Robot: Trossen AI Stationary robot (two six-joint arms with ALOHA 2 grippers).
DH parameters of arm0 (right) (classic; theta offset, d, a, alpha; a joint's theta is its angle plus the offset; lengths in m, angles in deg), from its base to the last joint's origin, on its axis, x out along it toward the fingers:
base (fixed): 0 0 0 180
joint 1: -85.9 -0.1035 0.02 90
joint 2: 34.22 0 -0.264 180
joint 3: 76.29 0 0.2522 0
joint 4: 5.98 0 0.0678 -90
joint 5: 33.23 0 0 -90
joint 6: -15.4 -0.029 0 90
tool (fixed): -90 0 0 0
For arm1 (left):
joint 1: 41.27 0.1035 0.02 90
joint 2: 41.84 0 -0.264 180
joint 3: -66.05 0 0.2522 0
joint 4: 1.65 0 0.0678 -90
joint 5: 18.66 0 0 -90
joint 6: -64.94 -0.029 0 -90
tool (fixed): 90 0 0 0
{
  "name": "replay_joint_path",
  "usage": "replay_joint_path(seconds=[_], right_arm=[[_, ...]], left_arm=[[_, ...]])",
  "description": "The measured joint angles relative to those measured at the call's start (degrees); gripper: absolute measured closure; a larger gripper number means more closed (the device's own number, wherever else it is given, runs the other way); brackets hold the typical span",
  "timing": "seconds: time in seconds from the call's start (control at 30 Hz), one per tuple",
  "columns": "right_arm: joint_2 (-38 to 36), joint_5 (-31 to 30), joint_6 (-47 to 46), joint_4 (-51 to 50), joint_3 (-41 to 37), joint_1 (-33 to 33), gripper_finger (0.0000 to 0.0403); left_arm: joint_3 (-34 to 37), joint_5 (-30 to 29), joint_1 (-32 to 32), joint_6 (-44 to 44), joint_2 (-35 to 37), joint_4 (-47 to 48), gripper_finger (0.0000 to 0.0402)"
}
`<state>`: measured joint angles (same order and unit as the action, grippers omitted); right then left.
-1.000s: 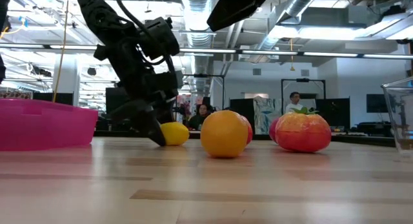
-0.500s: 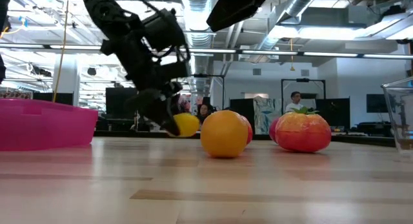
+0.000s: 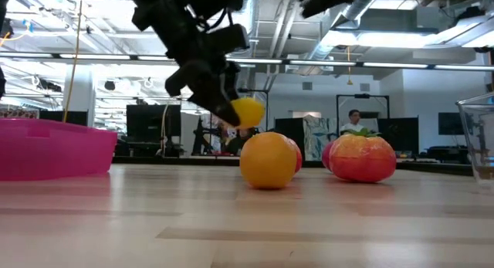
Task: Sort produce into baskets
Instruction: Put the yellow lemon into the transparent bin
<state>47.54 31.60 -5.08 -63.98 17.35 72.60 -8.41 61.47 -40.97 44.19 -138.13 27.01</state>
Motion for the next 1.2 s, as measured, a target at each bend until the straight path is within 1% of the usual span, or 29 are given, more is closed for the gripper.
replay_joint_path(seconds=[0.1,0.2,0.27,0.33,0.4,0.47,0.57,0.67,0.8,0.97,1.2], right_arm=[[-4.2,-0.6,-4.2,-0.5,-5.0,-0.7,0.0122],[-7.7,-0.6,-10.5,2.5,-13.7,-0.6,0.0122],[-9.6,-0.4,-14.4,8.2,-20.6,-0.3,0.0122],[-11.2,0.7,-17.3,16.4,-26.4,0.1,0.0122],[-12.5,2.7,-19.0,24.5,-30.8,0.9,0.0122],[-12.9,3.6,-21.2,31.3,-33.5,1.7,0.0122],[-12.6,4.4,-24.3,36.4,-34.9,3.1,0.0122],[-10.8,7.8,-25.2,40.0,-35.1,4.5,0.0122],[-7.5,11.8,-25.7,47.1,-35.1,4.9,0.0122],[-4.3,11.7,-28.1,51.8,-35.1,5.2,0.0122],[-1.8,11.9,-28.2,55.9,-35.1,6.0,0.0122]], left_arm=[[-1.2,0.0,-0.8,0.0,0.0,0.2,0.0213],[-2.4,-0.9,-1.5,0.0,0.0,0.2,0.0213],[-3.1,-2.2,-1.8,0.0,0.0,0.3,0.0213],[-3.8,-3.2,-2.2,0.0,0.0,0.2,0.0213],[-4.5,-4.0,-2.5,0.1,0.1,0.2,0.0213],[-5.3,-4.4,-2.9,0.7,0.1,0.2,0.0212],[-6.5,-4.5,-3.5,0.9,0.1,0.2,0.0212],[-8.0,-4.4,-3.8,0.9,0.1,0.2,0.0212],[-9.8,-4.5,-4.1,1.0,0.1,0.1,0.0212],[-10.7,-4.5,-4.5,1.0,0.1,0.1,0.0212],[-10.7,-4.9,-5.6,0.9,0.1,0.1,0.0212]])
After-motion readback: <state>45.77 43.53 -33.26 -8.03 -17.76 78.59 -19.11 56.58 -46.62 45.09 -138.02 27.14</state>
